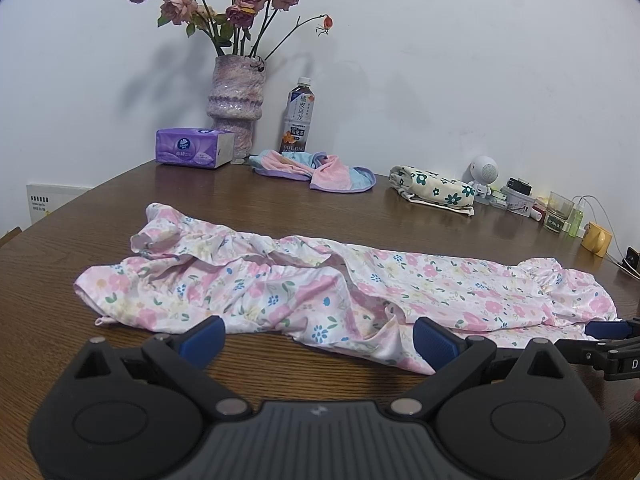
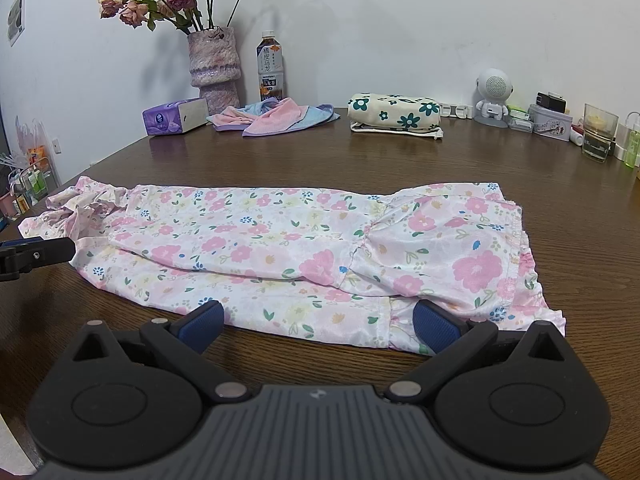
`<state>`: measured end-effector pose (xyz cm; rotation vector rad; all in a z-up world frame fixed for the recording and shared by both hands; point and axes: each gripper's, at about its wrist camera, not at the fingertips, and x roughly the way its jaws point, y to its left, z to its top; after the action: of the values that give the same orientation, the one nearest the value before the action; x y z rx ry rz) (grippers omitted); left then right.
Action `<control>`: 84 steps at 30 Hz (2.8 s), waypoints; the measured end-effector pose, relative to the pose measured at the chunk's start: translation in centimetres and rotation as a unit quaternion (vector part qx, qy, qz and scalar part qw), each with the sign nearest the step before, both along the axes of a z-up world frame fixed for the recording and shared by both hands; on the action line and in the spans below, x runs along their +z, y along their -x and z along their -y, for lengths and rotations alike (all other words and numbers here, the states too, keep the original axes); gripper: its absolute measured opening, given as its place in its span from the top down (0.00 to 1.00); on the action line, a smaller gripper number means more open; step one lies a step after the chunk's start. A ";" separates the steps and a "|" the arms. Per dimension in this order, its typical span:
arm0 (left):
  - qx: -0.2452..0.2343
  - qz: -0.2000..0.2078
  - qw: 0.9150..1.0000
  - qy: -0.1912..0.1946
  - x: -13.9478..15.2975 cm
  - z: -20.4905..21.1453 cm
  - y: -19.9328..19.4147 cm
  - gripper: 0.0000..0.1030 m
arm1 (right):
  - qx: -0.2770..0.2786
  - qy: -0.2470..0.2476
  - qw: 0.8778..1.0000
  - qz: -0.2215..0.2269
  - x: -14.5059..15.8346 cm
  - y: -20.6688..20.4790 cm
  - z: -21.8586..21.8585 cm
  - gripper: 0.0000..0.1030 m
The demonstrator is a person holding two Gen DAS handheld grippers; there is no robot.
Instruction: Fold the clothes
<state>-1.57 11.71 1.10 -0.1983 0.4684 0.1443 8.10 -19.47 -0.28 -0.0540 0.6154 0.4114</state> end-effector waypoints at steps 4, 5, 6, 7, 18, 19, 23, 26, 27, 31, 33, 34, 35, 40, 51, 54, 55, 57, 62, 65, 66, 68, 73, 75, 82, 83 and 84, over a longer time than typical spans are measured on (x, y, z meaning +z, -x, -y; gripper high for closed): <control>0.000 0.000 1.000 0.001 0.0 0.0 0.0 0.03 | 0.000 0.000 1.000 0.000 0.0 0.0 0.0 0.00; 0.000 0.000 1.000 0.001 0.0 0.0 0.0 0.03 | 0.000 0.000 1.000 0.000 0.0 0.0 0.0 0.00; 0.000 0.000 1.000 0.001 0.0 0.0 0.0 0.03 | 0.000 0.000 1.000 0.000 0.0 0.0 0.0 0.00; 0.000 0.000 1.000 0.001 0.0 0.0 0.0 0.03 | 0.000 -0.001 1.000 0.000 0.0 0.0 0.0 0.00; 0.000 0.000 1.000 0.002 0.0 -0.1 0.0 0.03 | 0.000 -0.003 1.000 -0.001 0.0 0.0 0.1 0.00; 0.000 0.000 1.000 0.002 0.0 -0.1 0.0 0.03 | 0.000 -0.003 1.000 -0.001 0.0 0.0 0.0 0.00; -0.001 -0.001 1.000 0.001 0.0 -0.1 0.0 0.03 | 0.000 -0.004 1.000 -0.002 0.0 0.0 0.0 0.00; -0.001 -0.002 1.000 0.001 0.0 -0.1 0.0 0.03 | 0.000 -0.005 1.000 -0.003 0.0 0.0 0.0 0.00; -0.001 -0.002 1.000 0.001 0.0 -0.1 -0.1 0.03 | 0.000 -0.006 1.000 -0.004 0.0 0.0 0.0 0.00; -0.001 -0.003 1.000 0.000 0.0 0.0 -0.1 0.03 | -0.001 -0.006 1.000 -0.005 0.0 -0.1 0.0 0.00; -0.001 -0.003 1.000 0.000 0.0 -0.1 -0.1 0.03 | -0.001 -0.006 1.000 -0.005 0.0 -0.1 0.0 0.00; -0.002 -0.004 1.000 0.000 0.0 -0.1 -0.1 0.03 | 0.000 -0.007 1.000 -0.005 0.0 -0.1 0.1 0.00; -0.002 -0.004 1.000 0.000 0.0 -0.1 -0.1 0.03 | 0.000 -0.007 1.000 -0.005 0.0 -0.1 0.1 0.00; -0.003 -0.005 1.000 0.001 0.0 -0.1 -0.1 0.03 | 0.000 -0.007 1.000 -0.006 0.0 -0.1 0.1 0.00; -0.003 -0.004 1.000 0.002 0.0 -0.1 -0.1 0.03 | 0.000 -0.008 1.000 -0.008 0.0 -0.2 0.1 0.00; -0.003 -0.004 1.000 0.003 0.0 -0.1 -0.1 0.03 | 0.000 -0.009 1.000 -0.007 0.0 -0.1 0.1 0.00; -0.003 -0.004 1.000 0.002 0.0 -0.1 -0.1 0.03 | 0.000 -0.009 1.000 -0.007 0.0 -0.1 0.1 0.00; -0.002 -0.004 1.000 0.002 0.0 -0.1 -0.1 0.03 | 0.000 -0.010 1.000 -0.007 0.0 -0.1 0.2 0.00; -0.002 -0.004 1.000 0.003 0.0 -0.1 -0.1 0.03 | 0.000 -0.012 1.000 -0.008 0.0 -0.1 0.2 0.00; -0.001 -0.013 1.000 0.003 0.1 -0.2 -0.3 0.03 | 0.000 -0.012 1.000 -0.008 0.0 -0.1 0.2 0.00; -0.002 -0.017 1.000 0.004 0.1 -0.2 -0.4 0.03 | 0.001 -0.012 1.000 -0.008 0.0 -0.1 0.2 0.00; -0.010 -0.014 1.000 0.007 0.4 -0.3 -0.3 0.03 | 0.001 -0.011 1.000 -0.008 0.1 -0.1 0.2 0.00; 0.030 0.014 0.999 -0.007 2.0 -2.1 0.7 0.03 | 0.000 -0.016 1.000 -0.007 0.1 -0.1 0.3 0.00; 0.060 0.020 0.998 0.001 2.3 -3.7 1.2 0.03 | 0.000 -0.018 1.000 -0.008 0.1 -0.1 0.4 0.00; 0.136 0.016 0.990 0.020 3.1 -9.8 2.0 0.03 | -0.001 -0.015 1.000 -0.009 0.1 -0.2 0.3 0.00; 0.136 0.011 0.990 0.027 3.2 -10.6 1.6 0.03 | -0.002 -0.014 1.000 -0.009 0.1 -0.2 0.3 0.00; 0.131 0.006 0.991 0.035 3.3 -11.4 1.1 0.04 | -0.001 -0.014 1.000 -0.010 0.1 -0.2 0.3 0.00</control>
<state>-2.65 23.15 4.36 -0.3291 0.4340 0.3829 8.30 -19.77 -0.21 -0.0221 0.6286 0.4182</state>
